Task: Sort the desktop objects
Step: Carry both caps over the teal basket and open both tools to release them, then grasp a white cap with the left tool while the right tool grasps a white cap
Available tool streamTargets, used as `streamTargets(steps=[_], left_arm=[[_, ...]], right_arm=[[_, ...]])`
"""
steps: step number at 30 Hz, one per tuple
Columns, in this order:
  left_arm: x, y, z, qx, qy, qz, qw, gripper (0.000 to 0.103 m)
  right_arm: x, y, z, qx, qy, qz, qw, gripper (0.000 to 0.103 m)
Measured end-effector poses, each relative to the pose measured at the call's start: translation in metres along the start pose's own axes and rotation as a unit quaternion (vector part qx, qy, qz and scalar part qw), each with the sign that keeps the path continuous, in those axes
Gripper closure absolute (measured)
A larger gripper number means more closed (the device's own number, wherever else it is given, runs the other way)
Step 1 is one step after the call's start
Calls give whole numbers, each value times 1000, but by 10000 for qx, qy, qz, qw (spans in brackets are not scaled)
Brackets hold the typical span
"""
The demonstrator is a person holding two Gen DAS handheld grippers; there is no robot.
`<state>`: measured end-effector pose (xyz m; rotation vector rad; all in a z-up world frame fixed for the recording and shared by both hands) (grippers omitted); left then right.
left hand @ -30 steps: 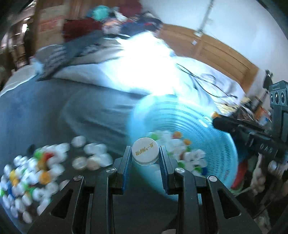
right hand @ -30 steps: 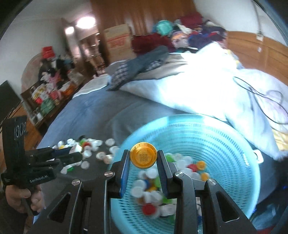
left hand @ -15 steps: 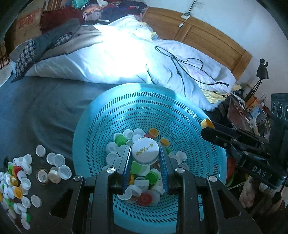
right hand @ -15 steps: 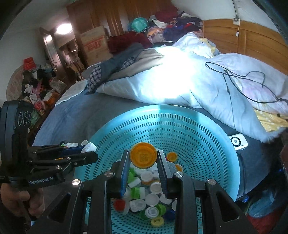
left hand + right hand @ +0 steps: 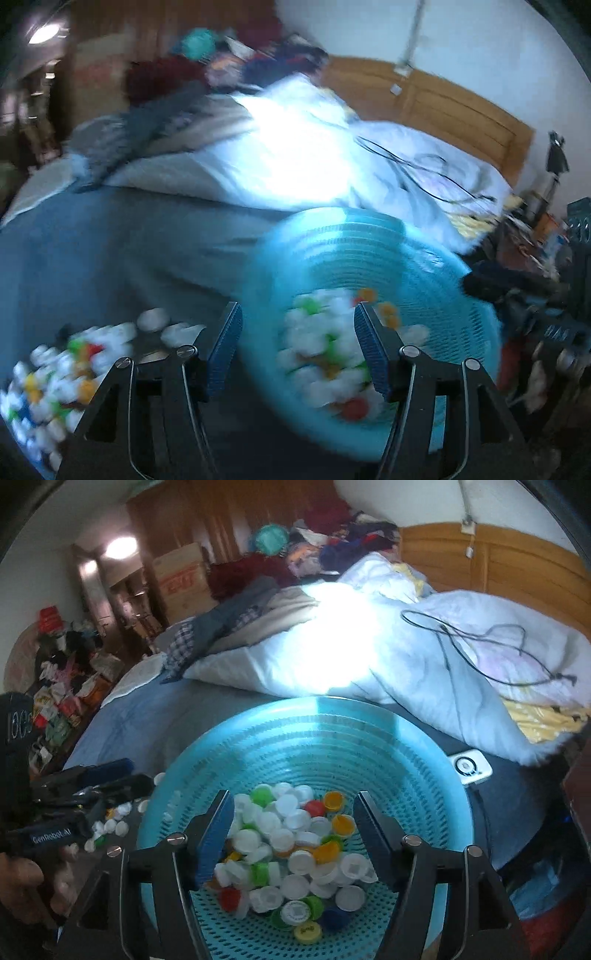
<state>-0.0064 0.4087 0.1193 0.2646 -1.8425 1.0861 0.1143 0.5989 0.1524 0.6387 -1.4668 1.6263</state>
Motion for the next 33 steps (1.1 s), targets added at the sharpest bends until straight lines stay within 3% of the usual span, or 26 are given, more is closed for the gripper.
streamTargets(steps=[4,7,11,13,18,28,29,30,33], left_arm=[[-52,-52,94,697,-646,-217,9952,47],[-109,-95,174,1364,-1247,-221,9825,47],[-176,-121,242,1914,-1872,51,9635,49],[-202,-120,254,1921,-2106,184,9583,59],[-225,-104,258,1822,-2231,348,9570,64],[-205,-76,286,1990,-2045,207,9582,64],[-204,-75,286,1988,-2017,219,9588,67],[-204,-75,284,2008,-1968,244,9594,77],[-205,-81,277,1955,-1951,205,9609,77]], right_arm=[[-11,-1,49,440,-469,-15,9979,30],[-27,0,85,787,-696,84,9944,30],[-52,8,126,1130,-938,343,9886,30],[-61,12,139,1233,-1026,450,9860,30],[-87,19,168,1442,-1271,700,9789,31],[-100,30,174,1396,-1303,928,9772,30],[-102,31,178,1429,-1319,946,9763,30],[-102,31,181,1453,-1331,959,9757,30],[-105,31,198,1618,-1400,961,9721,34]])
Point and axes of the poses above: each gripper's, at about its wrist camera, not at the fingertips, and y roughly the way its jaws point, z to its left, x to its top, the point moved 8 cm from there along y, roughly the way its jaws point, and after that the axes turned 8 degrees about -z, right-handed, at the moved point
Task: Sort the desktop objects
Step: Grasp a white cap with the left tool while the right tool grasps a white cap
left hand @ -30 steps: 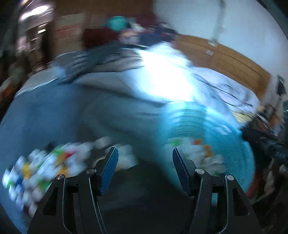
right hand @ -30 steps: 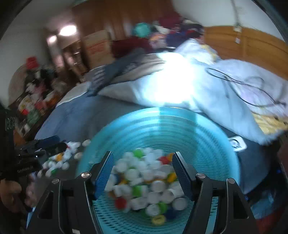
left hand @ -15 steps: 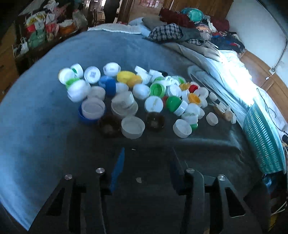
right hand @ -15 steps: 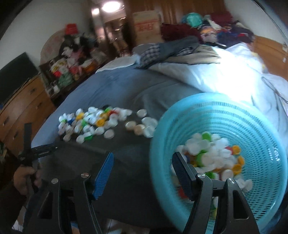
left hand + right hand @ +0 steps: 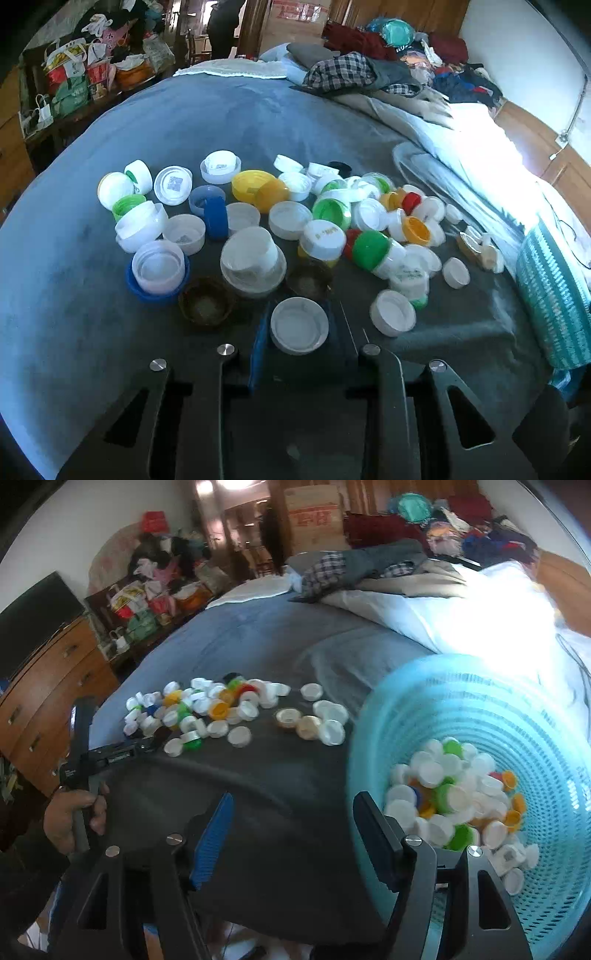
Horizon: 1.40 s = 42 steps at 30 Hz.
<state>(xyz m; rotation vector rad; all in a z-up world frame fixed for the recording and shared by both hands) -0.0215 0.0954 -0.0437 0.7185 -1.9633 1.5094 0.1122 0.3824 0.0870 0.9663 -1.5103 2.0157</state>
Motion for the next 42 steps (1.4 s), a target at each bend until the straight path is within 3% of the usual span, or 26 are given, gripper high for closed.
streamTargets(steps=[2,9,16,23,24,25,28,34,42], left_arm=[[-4,-10,-3,-25,44,-38,10000,77],[-10,-33,7,-87,-199,-47,9998,77],[-7,-40,10,-105,-249,-47,9996,77],[-3,-41,7,-134,-296,-48,9995,77],[-2,-42,6,-142,-300,-57,9994,77],[0,-44,3,-170,-291,-85,9994,77],[6,-51,-7,-256,-216,-154,9993,77],[25,-75,-38,-508,-35,-387,9980,77],[46,-102,-100,-872,363,-592,9938,77]], right_arm=[[0,7,15,138,-120,21,9998,42],[-5,70,54,554,-362,220,9976,46],[9,156,61,393,-513,410,9971,49],[2,205,67,192,-845,670,9940,51],[3,206,67,172,-889,646,9938,54],[3,204,67,139,-939,651,9933,73],[7,185,68,247,-870,575,9942,71],[22,101,68,367,-710,79,9968,71],[39,10,40,142,-502,-508,9973,71]])
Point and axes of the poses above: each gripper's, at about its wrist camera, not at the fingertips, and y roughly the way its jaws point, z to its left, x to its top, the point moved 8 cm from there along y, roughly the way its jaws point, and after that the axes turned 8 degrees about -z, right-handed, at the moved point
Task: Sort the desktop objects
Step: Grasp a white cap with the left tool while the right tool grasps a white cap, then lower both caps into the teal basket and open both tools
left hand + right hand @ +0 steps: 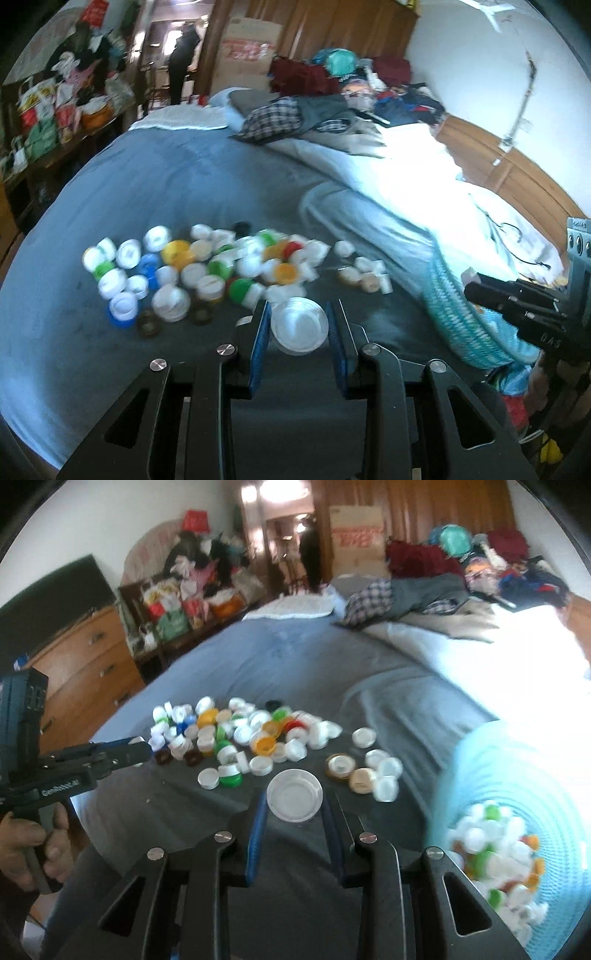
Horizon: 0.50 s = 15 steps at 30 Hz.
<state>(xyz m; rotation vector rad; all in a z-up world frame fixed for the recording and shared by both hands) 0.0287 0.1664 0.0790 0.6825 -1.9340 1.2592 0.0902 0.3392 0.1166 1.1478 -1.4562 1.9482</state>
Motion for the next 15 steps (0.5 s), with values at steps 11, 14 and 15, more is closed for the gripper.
streamTargets(steps=[11,14,15], left_arm=[[27,17,-112,-676,651,48,9956,77],[35,31,-149,-926,845,226,9919,77],[37,36,-159,-962,906,287,9908,77]], right_arm=[[20,-91,-94,-882,522,-512,9934,71],[21,-109,-123,-1141,682,-579,9894,71],[22,-113,-131,-1211,722,-580,9883,71]])
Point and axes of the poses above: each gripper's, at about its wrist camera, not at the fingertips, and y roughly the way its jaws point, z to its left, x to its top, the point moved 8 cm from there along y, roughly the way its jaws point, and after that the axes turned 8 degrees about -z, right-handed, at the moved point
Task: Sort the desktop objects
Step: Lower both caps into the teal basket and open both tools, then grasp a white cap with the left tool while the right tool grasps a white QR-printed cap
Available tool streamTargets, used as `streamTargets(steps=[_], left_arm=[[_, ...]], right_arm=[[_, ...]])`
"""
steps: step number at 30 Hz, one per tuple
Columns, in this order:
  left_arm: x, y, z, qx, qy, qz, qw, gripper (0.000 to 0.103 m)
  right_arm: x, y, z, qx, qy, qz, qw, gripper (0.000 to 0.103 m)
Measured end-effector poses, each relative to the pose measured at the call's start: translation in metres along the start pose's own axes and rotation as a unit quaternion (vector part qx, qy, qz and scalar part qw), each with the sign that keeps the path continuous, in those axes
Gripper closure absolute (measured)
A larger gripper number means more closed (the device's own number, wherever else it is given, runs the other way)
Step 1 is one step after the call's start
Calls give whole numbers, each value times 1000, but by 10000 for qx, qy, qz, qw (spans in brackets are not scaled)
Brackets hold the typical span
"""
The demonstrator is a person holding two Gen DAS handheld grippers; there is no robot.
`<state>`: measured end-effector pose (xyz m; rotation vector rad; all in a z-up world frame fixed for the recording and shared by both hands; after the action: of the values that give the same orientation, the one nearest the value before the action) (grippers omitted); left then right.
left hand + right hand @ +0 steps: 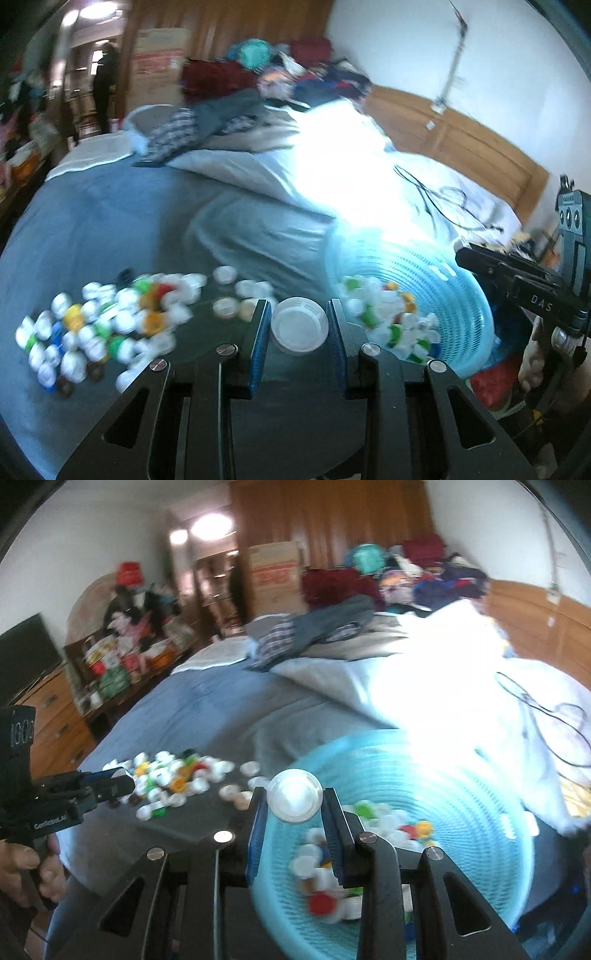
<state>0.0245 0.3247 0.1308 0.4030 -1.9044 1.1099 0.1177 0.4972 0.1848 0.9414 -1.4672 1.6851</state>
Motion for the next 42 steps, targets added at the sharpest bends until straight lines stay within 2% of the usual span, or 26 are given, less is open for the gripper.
streamTargets(steps=[4,9,14,18,20,21,22,24,26,30,33,36,38,42], left_arm=[[21,31,-41,-296,246,257,9989,77],[33,69,-81,-589,355,759,9947,77],[36,79,-111,-747,465,803,9929,77],[39,82,-121,-770,510,781,9927,77],[43,83,-119,-781,449,726,9933,70],[43,83,-116,-747,418,723,9937,53],[44,81,-110,-646,413,657,9949,38],[47,72,-92,-410,407,407,9975,36],[45,62,-70,-316,352,303,9984,36],[21,37,3,270,205,80,9994,36],[-18,15,74,750,-115,46,9971,36],[-74,-3,144,1271,-524,270,9901,36],[-104,-8,171,1453,-702,417,9860,36],[-133,-2,182,1429,-788,556,9850,36]], right_arm=[[6,-5,-38,-303,195,84,9993,71],[9,-7,-67,-378,463,214,9980,71],[10,-10,-72,-357,498,204,9979,71],[6,-10,-69,-370,489,230,9979,71],[7,-10,-69,-406,485,206,9978,70],[7,-10,-70,-475,488,182,9975,62],[7,-10,-71,-490,506,163,9974,40],[10,-13,-73,-517,589,16,9969,24],[10,-15,-70,-439,605,-30,9972,24],[7,-14,-53,-243,505,-52,9984,24],[-8,-12,-33,-70,382,-3,9992,24],[-30,-8,-12,96,316,98,9994,24],[-47,-3,4,238,272,234,9991,24],[-77,8,30,437,79,577,9973,24]])
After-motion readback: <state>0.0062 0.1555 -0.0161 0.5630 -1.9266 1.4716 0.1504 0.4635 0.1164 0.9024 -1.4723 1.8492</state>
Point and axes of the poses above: each gripper's, at about its wrist camera, not at the fingertips, and y roughly the way its jaws point, z to its left, x to its top, the point moved 8 cm from there along y, roughly the way its jaws point, and after that the axes turned 8 degrees about -z, right-handed, at the moved point
